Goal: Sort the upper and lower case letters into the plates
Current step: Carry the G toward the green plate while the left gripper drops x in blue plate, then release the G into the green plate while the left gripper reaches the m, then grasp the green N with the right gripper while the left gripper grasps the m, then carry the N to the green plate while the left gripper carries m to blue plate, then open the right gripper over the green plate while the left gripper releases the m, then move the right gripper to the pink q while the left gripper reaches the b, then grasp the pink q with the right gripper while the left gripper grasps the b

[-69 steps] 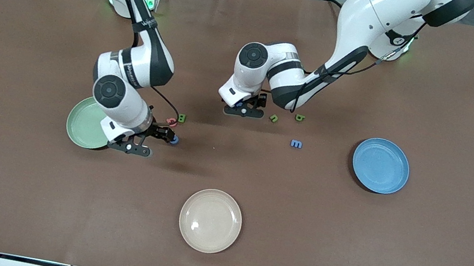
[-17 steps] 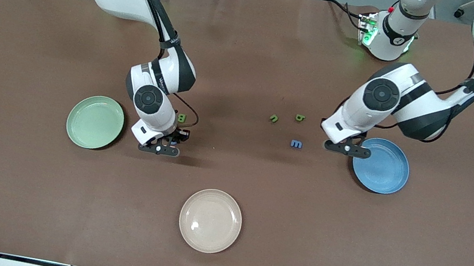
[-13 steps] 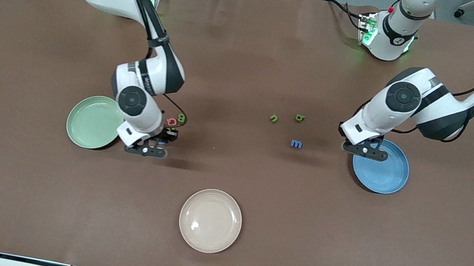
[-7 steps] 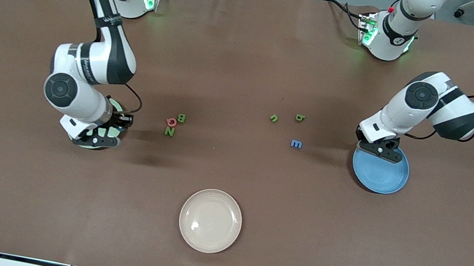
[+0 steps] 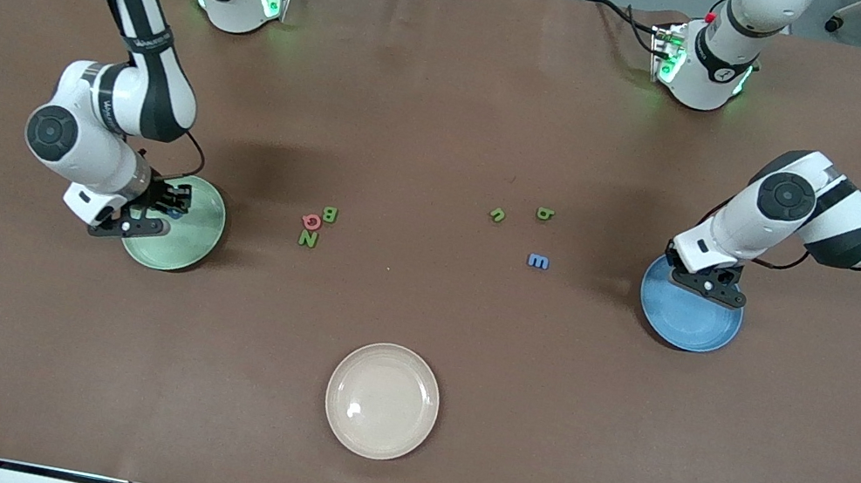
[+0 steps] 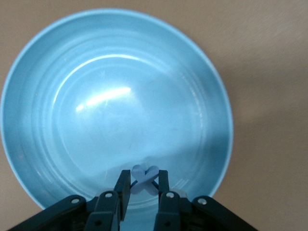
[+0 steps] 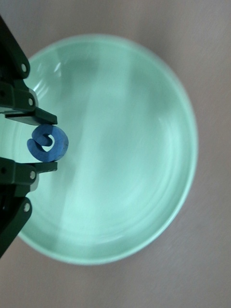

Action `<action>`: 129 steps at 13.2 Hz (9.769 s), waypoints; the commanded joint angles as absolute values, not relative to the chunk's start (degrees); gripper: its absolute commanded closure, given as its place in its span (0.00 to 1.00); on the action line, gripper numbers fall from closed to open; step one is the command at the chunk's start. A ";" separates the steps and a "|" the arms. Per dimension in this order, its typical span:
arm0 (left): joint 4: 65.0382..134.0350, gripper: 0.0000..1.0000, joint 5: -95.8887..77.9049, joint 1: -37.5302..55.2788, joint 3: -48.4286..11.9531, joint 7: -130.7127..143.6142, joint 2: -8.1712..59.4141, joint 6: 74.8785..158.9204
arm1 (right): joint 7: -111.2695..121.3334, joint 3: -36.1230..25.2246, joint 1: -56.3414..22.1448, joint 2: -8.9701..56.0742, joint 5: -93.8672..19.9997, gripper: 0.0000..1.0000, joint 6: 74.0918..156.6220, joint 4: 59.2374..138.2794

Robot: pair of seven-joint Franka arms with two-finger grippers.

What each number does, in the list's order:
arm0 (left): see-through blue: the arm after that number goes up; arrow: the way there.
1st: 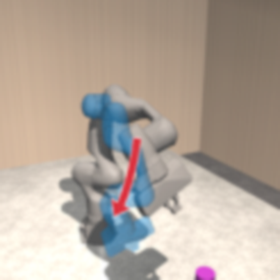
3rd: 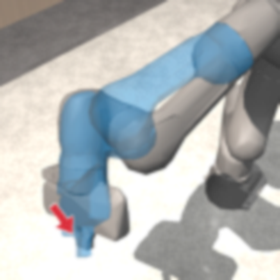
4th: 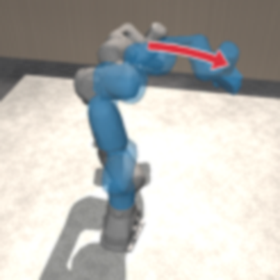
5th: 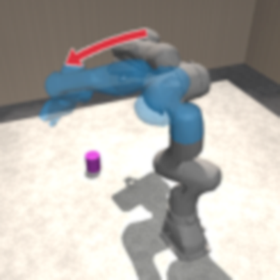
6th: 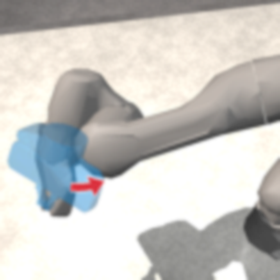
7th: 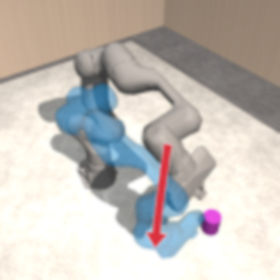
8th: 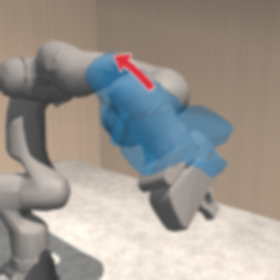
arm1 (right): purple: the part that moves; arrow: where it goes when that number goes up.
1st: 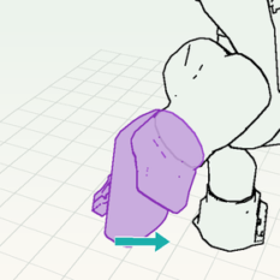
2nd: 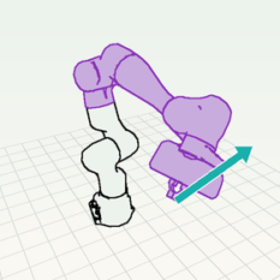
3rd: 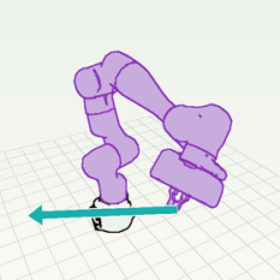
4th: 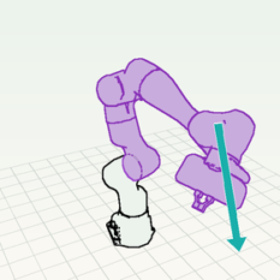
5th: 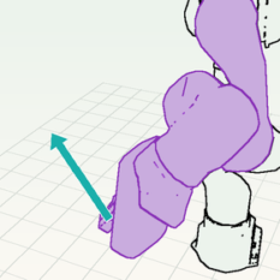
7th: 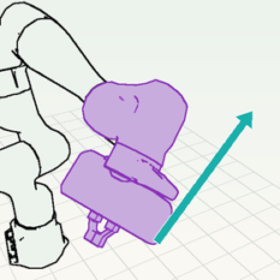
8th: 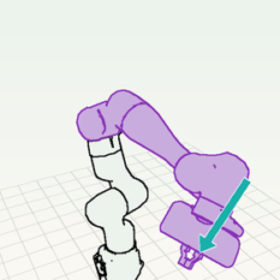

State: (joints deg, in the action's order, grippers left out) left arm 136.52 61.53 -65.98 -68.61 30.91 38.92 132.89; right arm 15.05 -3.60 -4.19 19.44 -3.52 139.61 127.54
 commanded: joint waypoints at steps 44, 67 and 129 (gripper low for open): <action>116.63 0.41 48.78 -16.88 -50.89 65.57 44.65 136.41 | -26.63 -2.20 -29.17 29.62 -11.34 0.36 152.76 119.62; 123.21 0.86 50.71 -54.89 -72.59 36.77 41.04 124.19 | -11.18 -9.83 -25.23 21.63 -5.72 1.00 127.80 116.54; 130.60 0.02 58.62 -24.61 -61.08 80.16 43.77 137.63 | -79.45 -13.80 -42.89 25.30 -9.93 0.06 147.38 123.40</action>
State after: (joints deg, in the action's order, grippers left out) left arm 129.52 57.19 -24.20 -61.30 79.22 44.24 136.02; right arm -77.04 -13.45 -42.00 24.00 -10.02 144.87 122.81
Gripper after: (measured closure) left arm 0.022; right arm 0.044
